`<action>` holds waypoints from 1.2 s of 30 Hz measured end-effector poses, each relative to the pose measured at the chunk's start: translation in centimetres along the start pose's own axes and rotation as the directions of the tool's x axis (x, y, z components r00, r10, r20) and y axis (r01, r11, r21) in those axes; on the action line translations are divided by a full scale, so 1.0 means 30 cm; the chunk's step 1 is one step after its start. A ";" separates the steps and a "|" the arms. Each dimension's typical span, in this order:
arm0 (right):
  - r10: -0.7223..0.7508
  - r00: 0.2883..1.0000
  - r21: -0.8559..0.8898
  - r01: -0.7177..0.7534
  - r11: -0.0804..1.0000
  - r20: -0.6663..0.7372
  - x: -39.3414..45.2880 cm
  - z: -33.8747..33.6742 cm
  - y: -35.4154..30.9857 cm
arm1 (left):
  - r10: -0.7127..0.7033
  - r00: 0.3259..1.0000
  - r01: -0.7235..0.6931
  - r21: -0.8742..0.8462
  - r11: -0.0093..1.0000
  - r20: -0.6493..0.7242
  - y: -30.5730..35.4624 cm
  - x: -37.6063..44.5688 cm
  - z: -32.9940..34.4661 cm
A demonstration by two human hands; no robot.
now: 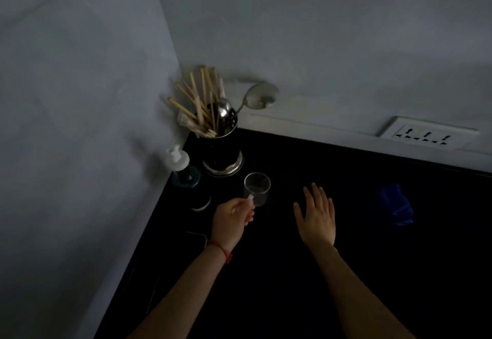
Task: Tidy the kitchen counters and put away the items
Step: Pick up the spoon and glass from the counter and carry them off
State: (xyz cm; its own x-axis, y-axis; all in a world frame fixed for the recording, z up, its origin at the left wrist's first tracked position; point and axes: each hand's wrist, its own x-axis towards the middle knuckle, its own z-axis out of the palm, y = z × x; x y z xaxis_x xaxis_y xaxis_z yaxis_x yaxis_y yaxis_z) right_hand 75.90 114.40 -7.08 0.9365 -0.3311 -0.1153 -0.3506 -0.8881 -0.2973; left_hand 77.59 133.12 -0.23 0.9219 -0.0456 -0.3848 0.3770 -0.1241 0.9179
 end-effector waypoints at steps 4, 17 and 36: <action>-0.002 1.000 -0.008 0.002 1.000 -0.019 0.008 0.012 0.007 | 0.009 1.000 -0.009 0.003 1.000 0.008 0.027 0.153 0.098; -0.009 0.997 -0.063 0.004 0.998 -0.075 0.017 0.032 0.012 | -0.015 1.000 0.016 0.055 0.998 -0.004 0.006 0.412 0.205; -0.042 0.999 0.177 0.035 0.984 0.034 -0.077 -0.071 0.061 | 0.116 0.982 -0.172 0.460 0.871 0.148 -0.040 0.037 0.103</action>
State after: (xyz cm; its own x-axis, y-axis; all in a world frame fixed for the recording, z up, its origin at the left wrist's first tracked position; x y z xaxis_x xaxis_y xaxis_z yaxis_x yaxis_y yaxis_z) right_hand 73.11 112.85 -5.32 0.9497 -0.2825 -0.1354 -0.3126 -0.8288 -0.4641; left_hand 77.87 130.15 -2.06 0.9358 -0.2063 -0.2859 0.1284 -0.5558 0.8213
